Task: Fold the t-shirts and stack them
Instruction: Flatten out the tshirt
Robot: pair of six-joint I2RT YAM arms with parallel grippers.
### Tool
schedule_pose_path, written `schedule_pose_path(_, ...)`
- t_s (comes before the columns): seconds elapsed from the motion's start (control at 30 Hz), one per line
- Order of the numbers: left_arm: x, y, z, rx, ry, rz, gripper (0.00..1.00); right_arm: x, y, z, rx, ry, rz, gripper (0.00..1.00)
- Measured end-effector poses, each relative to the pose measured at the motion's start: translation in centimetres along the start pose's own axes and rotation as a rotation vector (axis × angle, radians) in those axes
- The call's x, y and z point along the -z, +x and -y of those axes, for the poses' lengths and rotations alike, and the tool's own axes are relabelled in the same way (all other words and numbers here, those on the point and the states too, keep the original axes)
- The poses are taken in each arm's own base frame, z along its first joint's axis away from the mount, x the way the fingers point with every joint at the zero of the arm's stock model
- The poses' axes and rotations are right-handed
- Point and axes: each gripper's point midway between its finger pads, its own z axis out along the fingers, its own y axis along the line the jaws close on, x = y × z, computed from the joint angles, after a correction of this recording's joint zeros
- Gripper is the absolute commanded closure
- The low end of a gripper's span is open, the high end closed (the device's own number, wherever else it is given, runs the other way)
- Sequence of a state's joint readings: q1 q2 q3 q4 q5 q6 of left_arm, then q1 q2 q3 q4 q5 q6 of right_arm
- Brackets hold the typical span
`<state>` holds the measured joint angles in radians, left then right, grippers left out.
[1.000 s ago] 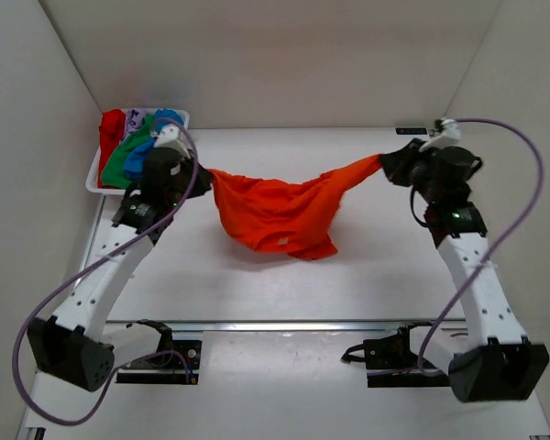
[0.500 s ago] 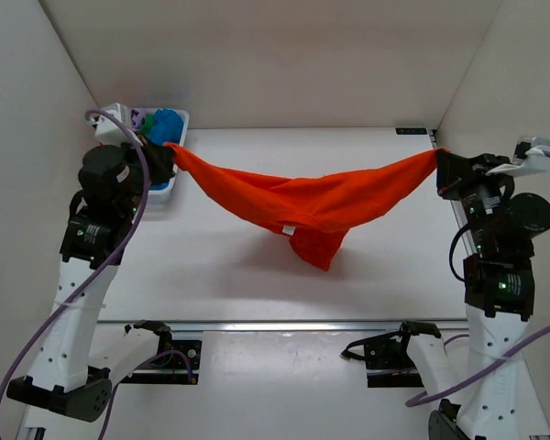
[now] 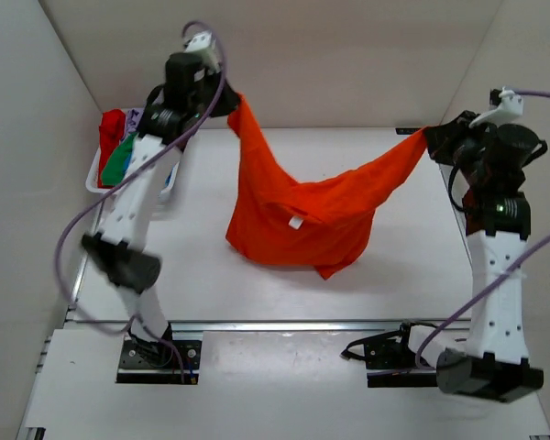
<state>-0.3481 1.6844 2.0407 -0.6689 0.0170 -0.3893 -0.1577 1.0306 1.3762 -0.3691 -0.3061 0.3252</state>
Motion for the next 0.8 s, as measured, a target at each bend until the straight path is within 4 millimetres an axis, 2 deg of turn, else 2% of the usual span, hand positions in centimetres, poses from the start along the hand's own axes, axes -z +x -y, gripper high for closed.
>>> schedule_pose_path(0.03,-3.2,-0.1,0.7,-0.001,0.017,-0.023,1.0,-1.0,0.4,0.8,-0.005,0.021,-0.033,1.0)
schedule_pose_path(0.1,-7.1,-0.7,1.2,0.016,0.052,-0.015,1.0,-1.5,0.2,1.5,-0.006,0.053,-0.064,1.0)
schedule_pose_path(0.17,-8.3,-0.1,0.2,0.062,0.064,-0.041,1.0,-0.7,-2.2,0.7,0.023,0.064,-0.032,1.0)
schedule_pose_path(0.23,-7.2,-0.7,-2.1,0.116,0.049,-0.031,1.0,1.1,-6.5,-1.7,0.07,0.038,0.073,1.0)
schedule_pose_path(0.3,-4.7,-2.1,-4.6,0.148,0.008,0.003,1.0,3.6,-9.9,-4.8,0.109,-0.025,0.181,1.0)
schedule_pose_path(0.37,-2.1,-5.4,-6.1,0.152,-0.021,0.089,1.0,6.1,-11.2,-6.9,0.119,-0.083,0.25,1.0)
schedule_pose_path(0.43,0.2,-8.5,-5.6,0.13,-0.009,0.179,1.0,8.0,-10.4,-7.5,0.111,-0.115,0.28,1.0)
schedule_pose_path(0.5,1.5,-10.0,-4.1,0.104,0.021,0.229,1.0,8.8,-8.0,-7.5,0.089,-0.146,0.27,1.0)
schedule_pose_path(0.53,1.6,-10.0,-3.7,0.093,0.027,0.232,1.0,8.5,-5.9,-7.3,0.069,-0.165,0.236,1.0)
schedule_pose_path(0.6,0.5,-9.2,-3.6,0.08,0.03,0.208,0.97,6.5,-0.2,-6.8,0.006,-0.189,0.11,0.99)
schedule_pose_path(0.67,-2.4,-7.0,-4.7,0.074,0.006,0.142,0.69,4.4,8.0,-7.3,-0.064,-0.225,-0.095,1.0)
schedule_pose_path(0.7,-4.1,-5.8,-5.6,0.075,-0.01,0.106,0.66,4.0,11.7,-8.1,-0.082,-0.247,-0.189,1.0)
schedule_pose_path(0.73,-6.1,-3.9,-6.9,0.086,-0.034,0.054,0.59,3.6,16.3,-9.0,-0.093,-0.262,-0.307,1.0)
schedule_pose_path(0.8,-9.6,0.4,-9.7,0.107,-0.087,-0.061,0.55,4.7,24.1,-11.3,-0.086,-0.302,-0.516,1.0)
